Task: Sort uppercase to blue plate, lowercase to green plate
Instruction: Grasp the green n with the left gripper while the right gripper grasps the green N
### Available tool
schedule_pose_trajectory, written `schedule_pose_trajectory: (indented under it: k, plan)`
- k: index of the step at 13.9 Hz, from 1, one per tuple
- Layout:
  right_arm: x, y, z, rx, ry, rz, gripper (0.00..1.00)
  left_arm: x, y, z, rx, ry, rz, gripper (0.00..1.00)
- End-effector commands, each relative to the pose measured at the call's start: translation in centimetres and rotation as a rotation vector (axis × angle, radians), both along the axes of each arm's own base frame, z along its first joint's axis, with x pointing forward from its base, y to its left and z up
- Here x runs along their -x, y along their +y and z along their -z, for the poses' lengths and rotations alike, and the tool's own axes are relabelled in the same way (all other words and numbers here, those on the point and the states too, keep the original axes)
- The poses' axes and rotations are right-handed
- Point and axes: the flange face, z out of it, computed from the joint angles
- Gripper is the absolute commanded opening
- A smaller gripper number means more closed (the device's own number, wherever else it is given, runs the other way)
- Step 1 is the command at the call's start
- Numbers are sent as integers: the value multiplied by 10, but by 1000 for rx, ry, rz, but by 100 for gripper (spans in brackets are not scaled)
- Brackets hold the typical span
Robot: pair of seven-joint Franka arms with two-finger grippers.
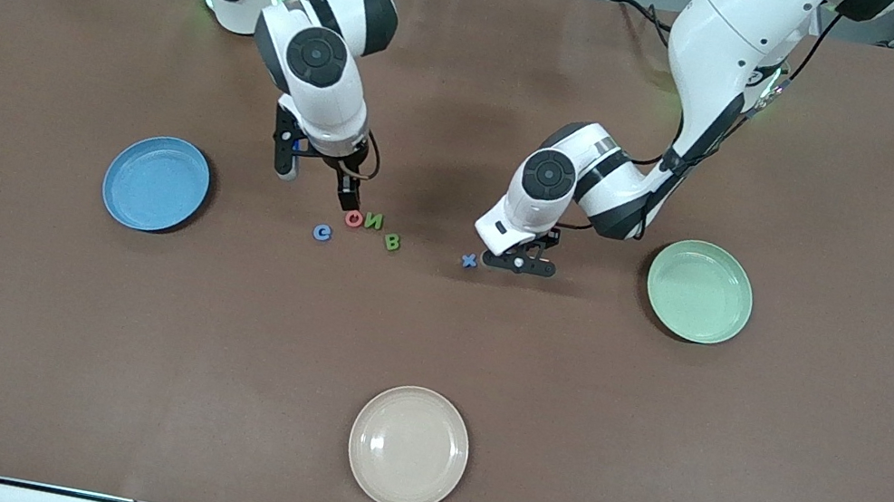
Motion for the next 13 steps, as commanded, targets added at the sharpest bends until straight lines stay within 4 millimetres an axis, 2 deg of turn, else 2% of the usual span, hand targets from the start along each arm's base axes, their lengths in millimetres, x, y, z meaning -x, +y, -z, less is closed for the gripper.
schedule_pose_trajectory:
  k: [1,4,6,7,10,13]
  plan:
    - [5,12,32,11,-19,33,98,3,-2,5,-5,-17,-13,46]
    - [1,12,81,8,-46,46,98,2,-1,5,-9,-16,-54,34]
    - [-1,10,99,10,-52,48,98,3,-2,4,-8,-18,-55,29]
    - [0,10,106,16,-49,45,97,3,-2,4,-8,-18,-56,26]
    - [-6,3,107,18,-54,49,95,2,0,4,-14,-16,-103,11]
    - [-10,1,110,10,-65,53,91,2,7,-5,-18,-18,-105,9]
